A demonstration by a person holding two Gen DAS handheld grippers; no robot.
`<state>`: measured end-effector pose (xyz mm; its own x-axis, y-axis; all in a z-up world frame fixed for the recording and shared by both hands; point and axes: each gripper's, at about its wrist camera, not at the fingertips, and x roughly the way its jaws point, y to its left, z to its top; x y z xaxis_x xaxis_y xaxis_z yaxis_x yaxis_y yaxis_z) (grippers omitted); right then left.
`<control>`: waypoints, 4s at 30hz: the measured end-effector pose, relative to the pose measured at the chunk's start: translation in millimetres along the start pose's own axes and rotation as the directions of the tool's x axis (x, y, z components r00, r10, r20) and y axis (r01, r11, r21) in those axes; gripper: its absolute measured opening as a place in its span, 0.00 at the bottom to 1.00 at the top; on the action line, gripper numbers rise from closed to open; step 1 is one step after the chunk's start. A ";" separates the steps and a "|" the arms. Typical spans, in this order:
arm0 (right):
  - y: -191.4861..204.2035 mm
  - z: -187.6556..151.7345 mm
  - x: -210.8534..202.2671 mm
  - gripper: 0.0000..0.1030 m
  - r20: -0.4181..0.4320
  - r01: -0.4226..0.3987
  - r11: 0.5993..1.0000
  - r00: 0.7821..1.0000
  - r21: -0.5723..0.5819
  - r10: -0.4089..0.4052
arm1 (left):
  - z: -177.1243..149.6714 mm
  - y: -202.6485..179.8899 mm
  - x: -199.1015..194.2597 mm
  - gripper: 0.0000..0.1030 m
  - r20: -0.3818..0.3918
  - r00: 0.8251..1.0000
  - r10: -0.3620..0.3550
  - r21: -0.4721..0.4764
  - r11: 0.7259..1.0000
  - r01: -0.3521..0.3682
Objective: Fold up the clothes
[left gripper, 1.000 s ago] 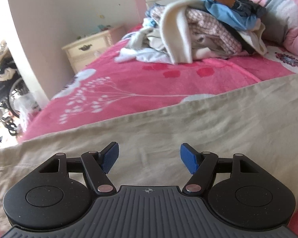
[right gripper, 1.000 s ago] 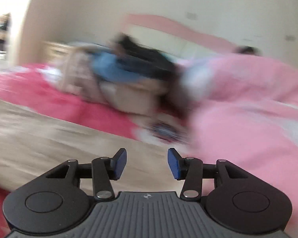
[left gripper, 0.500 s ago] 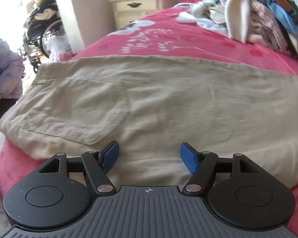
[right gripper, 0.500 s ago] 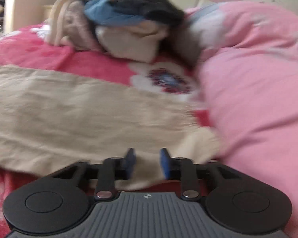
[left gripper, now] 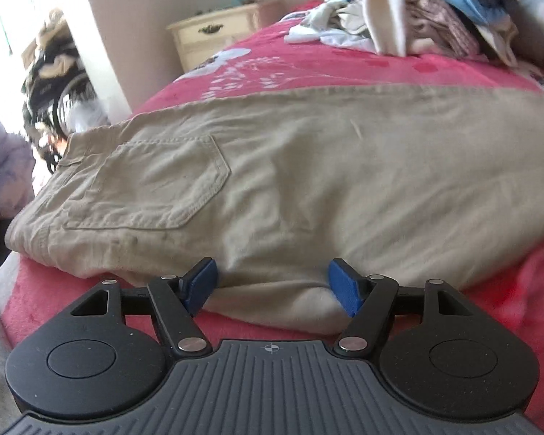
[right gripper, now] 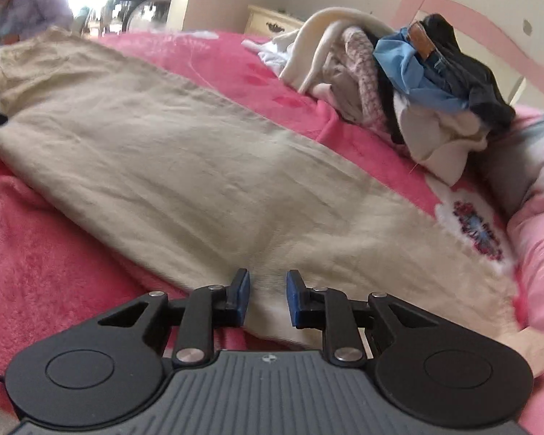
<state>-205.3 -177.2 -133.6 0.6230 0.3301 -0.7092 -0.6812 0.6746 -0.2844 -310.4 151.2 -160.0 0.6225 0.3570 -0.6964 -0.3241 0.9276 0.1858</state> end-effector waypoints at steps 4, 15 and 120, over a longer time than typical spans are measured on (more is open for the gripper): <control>-3.0 10.5 -22.7 0.22 0.056 -0.025 0.999 0.998 0.027 0.024 | 2.6 10.9 -1.2 0.67 -0.023 0.999 -0.040 -0.040 0.998 0.039; -8.2 -1.0 -2.2 0.23 -0.022 -0.028 0.995 0.999 0.100 0.031 | 20.0 74.5 -25.4 0.69 0.063 0.997 0.042 -0.228 0.973 -0.027; -143.0 -26.0 -34.6 0.06 0.170 0.063 0.570 0.922 0.819 -0.347 | 75.5 -60.8 62.8 0.78 -0.008 0.981 -0.196 -0.118 0.974 0.194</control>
<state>-139.4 -302.2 -85.2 0.8763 0.1830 -0.4456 -0.0338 0.9461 0.3221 -197.8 125.6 -162.8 0.6682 0.1674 -0.7249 -0.2794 0.9595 -0.0359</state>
